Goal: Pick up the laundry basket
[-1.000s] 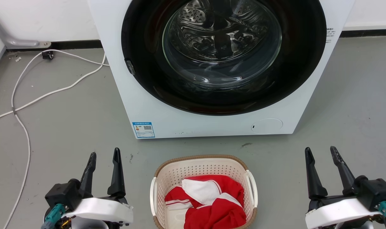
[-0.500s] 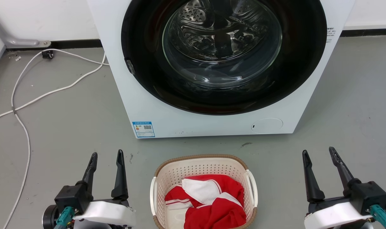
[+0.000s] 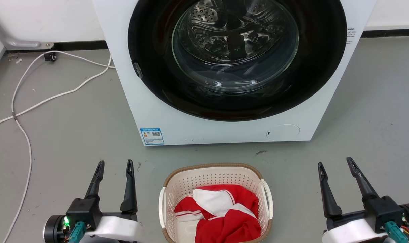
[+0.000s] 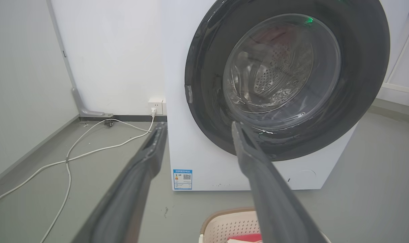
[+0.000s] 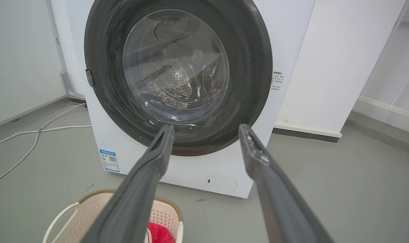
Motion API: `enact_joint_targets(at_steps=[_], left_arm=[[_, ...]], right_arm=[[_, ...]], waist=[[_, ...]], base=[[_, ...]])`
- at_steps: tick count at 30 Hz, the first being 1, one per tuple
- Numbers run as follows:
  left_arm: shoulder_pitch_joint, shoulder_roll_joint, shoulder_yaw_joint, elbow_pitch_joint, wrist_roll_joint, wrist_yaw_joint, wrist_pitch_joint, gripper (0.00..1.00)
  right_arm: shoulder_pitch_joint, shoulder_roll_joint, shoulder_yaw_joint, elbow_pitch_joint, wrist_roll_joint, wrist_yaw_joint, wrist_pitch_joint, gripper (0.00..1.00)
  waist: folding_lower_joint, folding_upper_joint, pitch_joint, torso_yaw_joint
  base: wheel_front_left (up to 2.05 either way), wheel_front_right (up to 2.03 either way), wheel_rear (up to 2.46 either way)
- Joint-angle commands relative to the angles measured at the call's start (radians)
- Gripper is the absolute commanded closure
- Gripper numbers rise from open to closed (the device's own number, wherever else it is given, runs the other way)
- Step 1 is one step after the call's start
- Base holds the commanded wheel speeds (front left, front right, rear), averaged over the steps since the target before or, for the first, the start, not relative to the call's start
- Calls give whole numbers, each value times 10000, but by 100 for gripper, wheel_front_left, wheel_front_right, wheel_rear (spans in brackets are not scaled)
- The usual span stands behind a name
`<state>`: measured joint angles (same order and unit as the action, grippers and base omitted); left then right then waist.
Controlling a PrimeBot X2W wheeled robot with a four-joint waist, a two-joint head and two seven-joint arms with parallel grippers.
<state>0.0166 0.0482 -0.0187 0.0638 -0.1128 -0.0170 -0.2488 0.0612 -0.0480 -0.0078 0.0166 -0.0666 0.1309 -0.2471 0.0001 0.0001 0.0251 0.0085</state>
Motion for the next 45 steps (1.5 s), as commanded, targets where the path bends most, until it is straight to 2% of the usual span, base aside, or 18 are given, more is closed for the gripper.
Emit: enact_joint_targets(at_steps=[1,7,27,45], left_arm=[[95,34,-2,-80,241,46,-84,0],[154,34,-16,-121,639,84,-189,0],[189,33,-40,23,543,156,-182,0],[-199,31,117,477,427,185,-175,0]], right_arm=[[79,-38,-5,-44,-232,-3,-117,0],[139,-38,19,-44,-581,-3,-196,0],[122,-35,-46,205,480,-3,-184,0],[-381,-34,-36,330,449,-3,-184,0]], waist=[[-1,-1,6,-8],[-1,-1,32,-32],[-1,-1,27,-19],[-1,-1,326,-112]], base=[[0,0,0],[0,0,0],[0,0,0],[0,0,0]])
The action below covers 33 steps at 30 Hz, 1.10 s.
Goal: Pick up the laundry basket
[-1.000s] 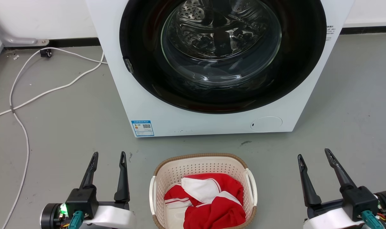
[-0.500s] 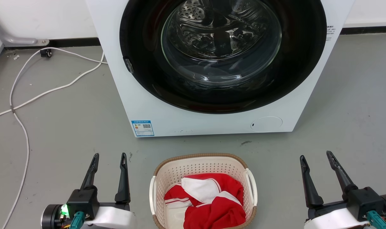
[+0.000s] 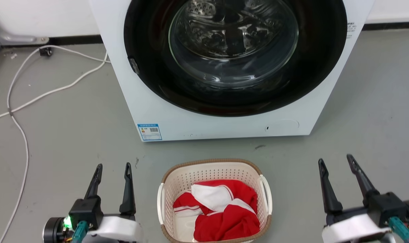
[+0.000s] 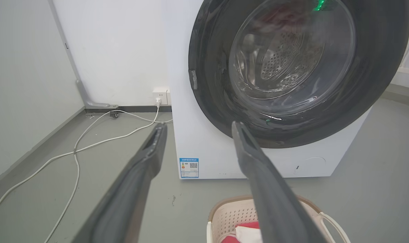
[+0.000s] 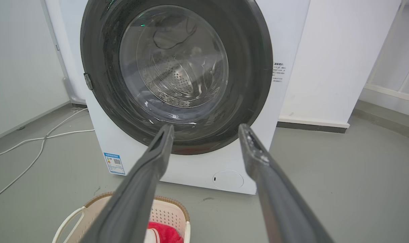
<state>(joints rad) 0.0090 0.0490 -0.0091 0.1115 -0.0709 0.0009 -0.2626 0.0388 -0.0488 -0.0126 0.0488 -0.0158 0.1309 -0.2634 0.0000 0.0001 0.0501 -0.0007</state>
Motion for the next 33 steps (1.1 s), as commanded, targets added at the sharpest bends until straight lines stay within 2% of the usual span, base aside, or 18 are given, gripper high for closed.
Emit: enact_joint_targets(at_steps=[1,7,15,33], left_arm=[[-254,23,49,91,37,-33,-34,0],[-1169,47,239,1074,371,-96,-32,0],[-2699,203,448,2983,269,-493,-32,0],[-6531,564,104,7477,176,-1057,-32,0]], right_arm=[[-283,-26,45,55,-111,-3,-21,0],[-1257,-23,260,982,-470,-3,-21,0],[-2848,-22,625,3056,-1033,-5,-23,0],[-6478,-22,928,7411,-1807,-5,-20,0]], waist=[[0,-1,166,-35],[0,-1,829,-88],[0,-1,2014,-252],[0,-1,4924,-141]], base=[[0,0,0],[0,0,0],[0,0,0],[0,0,0]])
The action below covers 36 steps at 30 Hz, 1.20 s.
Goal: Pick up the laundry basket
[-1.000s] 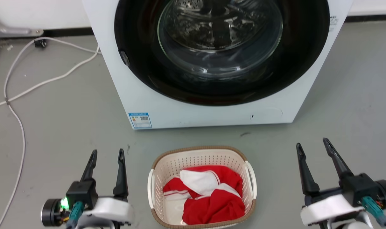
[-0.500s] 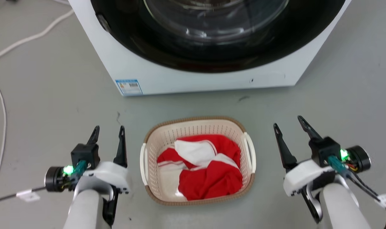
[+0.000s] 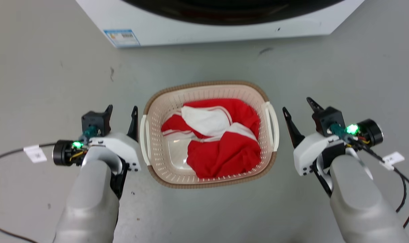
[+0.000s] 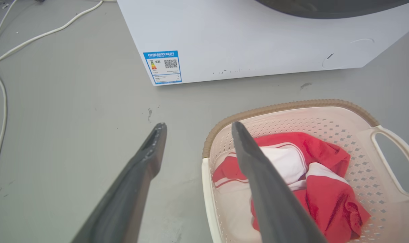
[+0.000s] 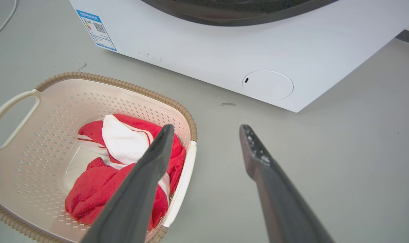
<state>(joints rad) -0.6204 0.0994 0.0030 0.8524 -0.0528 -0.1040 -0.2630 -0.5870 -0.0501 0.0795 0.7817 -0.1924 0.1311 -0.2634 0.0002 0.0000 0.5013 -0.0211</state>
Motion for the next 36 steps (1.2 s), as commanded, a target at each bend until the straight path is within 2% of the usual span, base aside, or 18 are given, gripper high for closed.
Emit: enact_joint_targets(at_steps=[1,10,16,26,36], left_arm=[[-452,58,-51,327,-34,-41,-30,0],[-1829,-5,-433,2459,-383,-235,-28,0],[-2478,17,-662,3413,-606,-253,-28,0],[-3279,0,-1280,4011,-1139,-263,81,0],[-3730,-27,-1895,4224,-1630,-265,482,0]], right_arm=[[-417,-23,-5,325,-79,-7,-23,0],[-1741,-153,13,2031,-271,-7,-20,0],[-2413,-161,-66,2958,-489,-7,-21,0],[-3432,-94,-309,4136,-867,-7,-19,0],[-4008,-55,-552,4737,-1103,-10,253,0]], waist=[[-2,0,563,81],[-2,0,1582,222],[-2,0,2177,222],[-2,0,3097,207],[-2,0,3623,229]], base=[[0,0,0],[0,0,0],[0,0,0],[0,0,0],[0,0,0]])
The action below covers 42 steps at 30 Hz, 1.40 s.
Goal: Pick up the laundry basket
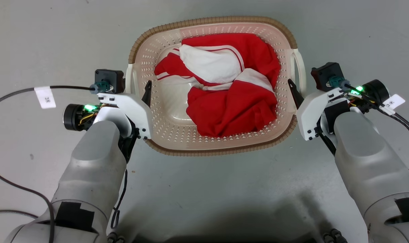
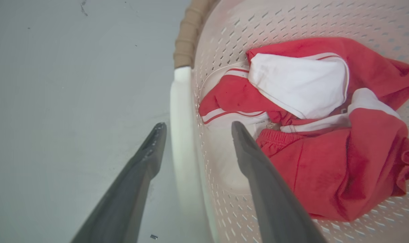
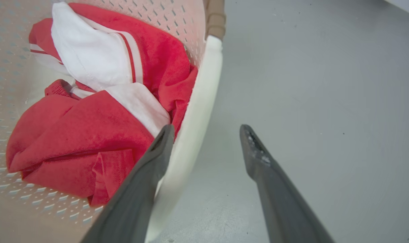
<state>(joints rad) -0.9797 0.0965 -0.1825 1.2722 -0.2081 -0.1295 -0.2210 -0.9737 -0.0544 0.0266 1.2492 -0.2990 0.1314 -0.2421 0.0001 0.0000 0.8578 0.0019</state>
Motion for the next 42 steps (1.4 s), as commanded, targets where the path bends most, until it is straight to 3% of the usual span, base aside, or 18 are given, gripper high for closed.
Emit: enact_joint_targets(at_steps=[1,7,8,9,10,26,42], left_arm=[[-148,-13,-113,40,-109,-9,94,0],[-276,-36,-513,79,-338,-9,191,0],[-282,-37,-579,89,-351,-9,231,0],[-281,-37,-643,94,-395,-9,240,60],[-283,-45,-707,100,-432,-9,280,100],[53,79,-1446,132,-1124,-13,486,100],[1444,116,-2289,135,-2387,-15,1712,100]], right_arm=[[-156,-12,-42,84,-61,-14,52,0],[-262,12,-21,229,-161,-15,257,0],[-272,16,-8,246,-147,-15,280,51],[-298,17,-2,254,-129,-15,268,98],[-308,17,22,266,-109,-15,289,100],[151,-9,1167,382,1010,-12,741,100],[1470,9,3875,247,3835,-9,2022,100]], waist=[[-1,0,91,1],[-1,0,251,13],[-1,0,268,14],[-1,0,286,13],[-1,0,299,17],[-1,0,-557,10],[-1,0,-3257,-189]], base=[[0,0,0],[0,0,0],[0,0,0],[0,0,0],[0,0,0],[0,0,0],[0,0,0]])
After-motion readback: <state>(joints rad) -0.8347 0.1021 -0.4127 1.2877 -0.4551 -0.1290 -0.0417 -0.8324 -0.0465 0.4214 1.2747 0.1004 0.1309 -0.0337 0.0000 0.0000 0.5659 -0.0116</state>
